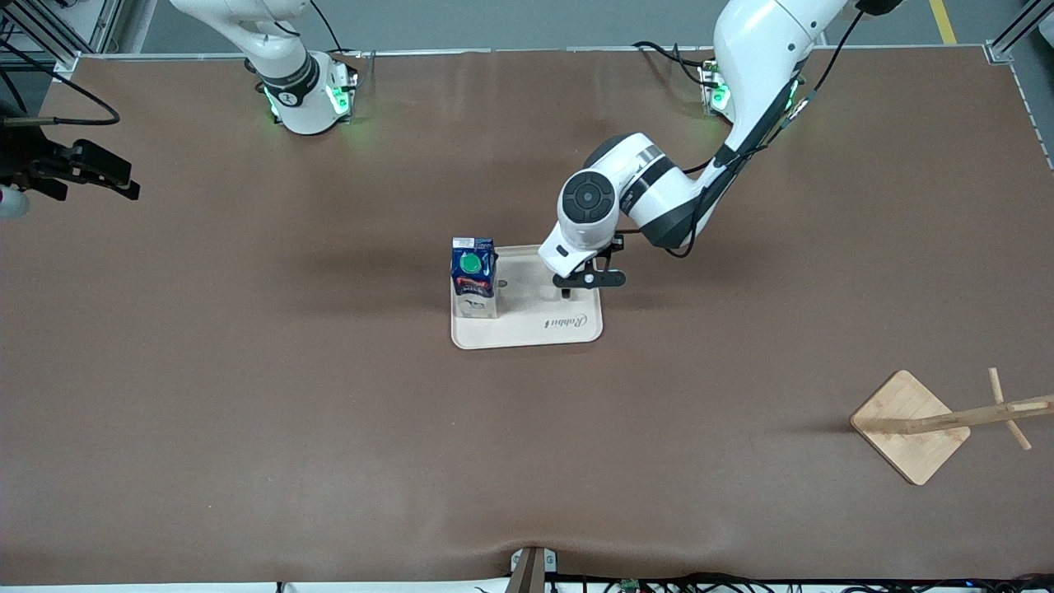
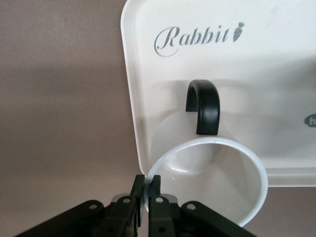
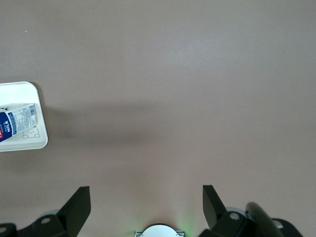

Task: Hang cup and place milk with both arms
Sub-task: 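Lower the left gripper and grasp the white mug by its rim, then lift the mug with the left gripper and carry it to the wooden stand, then hang the mug handle on a stand peg with the left gripper, then release the mug and raise the left gripper while the right gripper reaches the milk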

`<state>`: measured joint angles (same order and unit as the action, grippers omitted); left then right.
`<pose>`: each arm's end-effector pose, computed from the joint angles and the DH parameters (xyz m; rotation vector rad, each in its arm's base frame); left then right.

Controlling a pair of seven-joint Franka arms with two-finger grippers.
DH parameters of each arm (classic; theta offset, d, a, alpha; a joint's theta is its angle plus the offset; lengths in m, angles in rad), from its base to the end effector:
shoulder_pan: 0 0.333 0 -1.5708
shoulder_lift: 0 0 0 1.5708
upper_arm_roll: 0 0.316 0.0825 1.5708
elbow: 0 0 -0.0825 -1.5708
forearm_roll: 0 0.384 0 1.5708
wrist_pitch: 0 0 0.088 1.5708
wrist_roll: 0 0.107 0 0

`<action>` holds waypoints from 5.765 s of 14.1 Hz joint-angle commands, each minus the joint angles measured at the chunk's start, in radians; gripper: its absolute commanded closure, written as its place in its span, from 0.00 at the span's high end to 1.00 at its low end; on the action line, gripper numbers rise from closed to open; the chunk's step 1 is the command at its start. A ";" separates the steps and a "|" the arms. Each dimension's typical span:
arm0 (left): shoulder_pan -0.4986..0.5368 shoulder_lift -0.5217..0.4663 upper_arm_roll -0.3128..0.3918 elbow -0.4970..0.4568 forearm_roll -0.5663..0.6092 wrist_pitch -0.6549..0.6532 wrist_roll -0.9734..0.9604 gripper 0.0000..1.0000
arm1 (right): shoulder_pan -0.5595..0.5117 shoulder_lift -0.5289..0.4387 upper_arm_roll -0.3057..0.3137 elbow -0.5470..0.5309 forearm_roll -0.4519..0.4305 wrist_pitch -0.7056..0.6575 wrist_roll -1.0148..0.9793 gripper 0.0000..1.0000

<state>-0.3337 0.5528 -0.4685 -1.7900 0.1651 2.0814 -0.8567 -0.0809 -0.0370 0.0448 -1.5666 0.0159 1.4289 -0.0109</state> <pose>0.4590 -0.4335 0.2557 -3.0545 0.0066 0.3256 0.5276 -0.0167 0.6348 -3.1209 0.0372 0.1568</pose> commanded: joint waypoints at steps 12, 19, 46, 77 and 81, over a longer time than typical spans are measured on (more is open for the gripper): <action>0.180 -0.108 0.002 0.299 0.011 -0.260 -0.022 0.00 | -0.028 0.138 0.012 0.069 -0.018 0.249 -0.009 1.00; 0.442 -0.253 0.008 0.296 0.024 -0.280 0.230 0.00 | -0.076 0.137 0.009 0.102 -0.005 0.217 -0.006 1.00; 0.964 -0.195 0.011 0.365 -0.240 -0.086 0.946 0.00 | -0.031 0.101 0.032 0.165 -0.062 0.002 -0.003 1.00; 0.986 -0.146 0.011 0.336 -0.230 -0.096 1.002 1.00 | 0.300 0.230 0.032 0.109 0.062 -0.001 0.337 1.00; 0.970 -0.169 0.002 0.336 -0.213 -0.101 0.925 1.00 | 0.391 0.278 0.032 0.056 0.130 0.119 0.446 1.00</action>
<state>0.6451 0.4087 -0.4604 -1.4531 -0.0612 1.9873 0.1150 0.2769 0.2270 0.0846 -1.4857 0.1121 1.4980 0.3865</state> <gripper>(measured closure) 0.326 0.000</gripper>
